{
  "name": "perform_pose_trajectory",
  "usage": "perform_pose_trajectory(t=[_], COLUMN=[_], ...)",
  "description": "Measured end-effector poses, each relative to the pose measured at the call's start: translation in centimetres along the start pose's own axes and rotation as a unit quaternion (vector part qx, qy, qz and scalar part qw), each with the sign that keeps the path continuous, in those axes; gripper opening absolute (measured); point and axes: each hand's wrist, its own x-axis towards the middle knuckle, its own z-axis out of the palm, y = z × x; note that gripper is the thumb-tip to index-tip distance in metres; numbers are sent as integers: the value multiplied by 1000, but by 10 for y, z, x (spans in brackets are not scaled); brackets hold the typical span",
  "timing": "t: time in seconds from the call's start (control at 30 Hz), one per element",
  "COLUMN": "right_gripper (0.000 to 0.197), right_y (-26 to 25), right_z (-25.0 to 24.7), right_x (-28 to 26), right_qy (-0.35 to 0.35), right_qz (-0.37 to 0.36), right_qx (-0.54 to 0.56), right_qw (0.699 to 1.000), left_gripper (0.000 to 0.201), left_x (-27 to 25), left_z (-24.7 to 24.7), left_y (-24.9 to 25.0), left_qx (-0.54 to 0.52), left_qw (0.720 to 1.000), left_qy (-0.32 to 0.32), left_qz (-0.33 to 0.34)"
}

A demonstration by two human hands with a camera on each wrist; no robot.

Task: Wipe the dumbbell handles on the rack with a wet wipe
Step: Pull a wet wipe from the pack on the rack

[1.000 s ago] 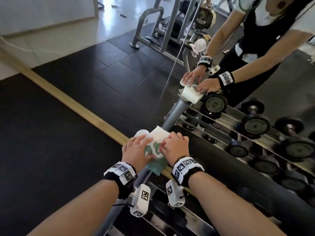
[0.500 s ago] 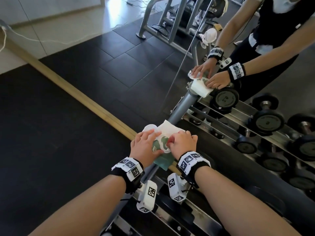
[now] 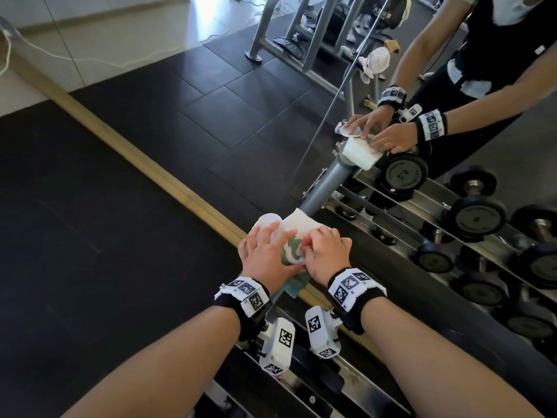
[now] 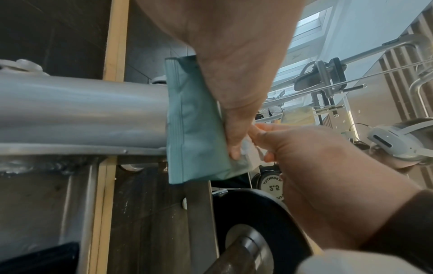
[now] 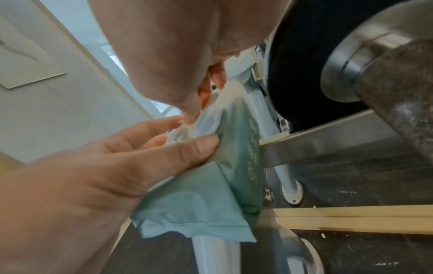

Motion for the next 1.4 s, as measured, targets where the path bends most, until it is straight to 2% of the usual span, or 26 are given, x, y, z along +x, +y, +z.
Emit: perform_pose_trajectory(t=[0.1, 0.23, 0.4, 0.53, 0.67, 0.77, 0.87, 1.0, 1.1, 1.17, 1.23, 1.3, 1.33, 1.4], right_gripper=[9, 10, 10, 9, 8, 16, 17, 15, 15, 15, 16, 16, 16, 16], right_y=[-1, 0, 3, 4, 14, 23, 31, 38, 38, 35, 32, 29, 28, 27], right_z=[-3, -8, -13, -20, -35, -51, -69, -89, -98, -100, -97, -93, -91, -84], right_x=[-2, -8, -14, -15, -21, -33, -46, -68, -92, -114, -139, -163, -174, -194], right_qy=[-18, -35, -37, -35, 49, 108, 133, 131, 124, 119, 123, 132, 136, 141], right_qz=[-24, -16, 67, 90, 66, 47, 26, 24, 29, 32, 31, 30, 29, 26], right_qx=[3, 47, 211, 256, 359, 401, 405, 410, 424, 441, 456, 466, 471, 465], right_qw=[1000, 998, 975, 962, 930, 908, 904, 903, 897, 889, 881, 875, 871, 873], left_gripper=[78, 79, 80, 81, 81, 80, 78, 88, 85, 75, 68, 64, 59, 44], left_x=[0, -2, -4, -5, -4, -4, -4, -7, -17, -32, -51, -71, -82, -100], left_z=[0, -2, -4, -5, -6, -8, -12, -30, -56, -72, -84, -88, -89, -91], left_y=[2, 6, 9, 9, 10, 10, 13, 24, 40, 51, 60, 68, 71, 74], left_qx=[-2, 5, 17, 16, 17, 24, 27, 28, -71, -190, -299, -395, -411, -406], left_qw=[1000, 1000, 1000, 1000, 1000, 999, 998, 997, 993, 973, 942, 896, 886, 887], left_qy=[-1, -3, -4, -6, -14, -28, -44, -65, -64, -93, -144, -201, -214, -214], left_qz=[-15, -23, -20, -21, -19, -21, -21, -9, 63, 93, 61, -1, -25, -37])
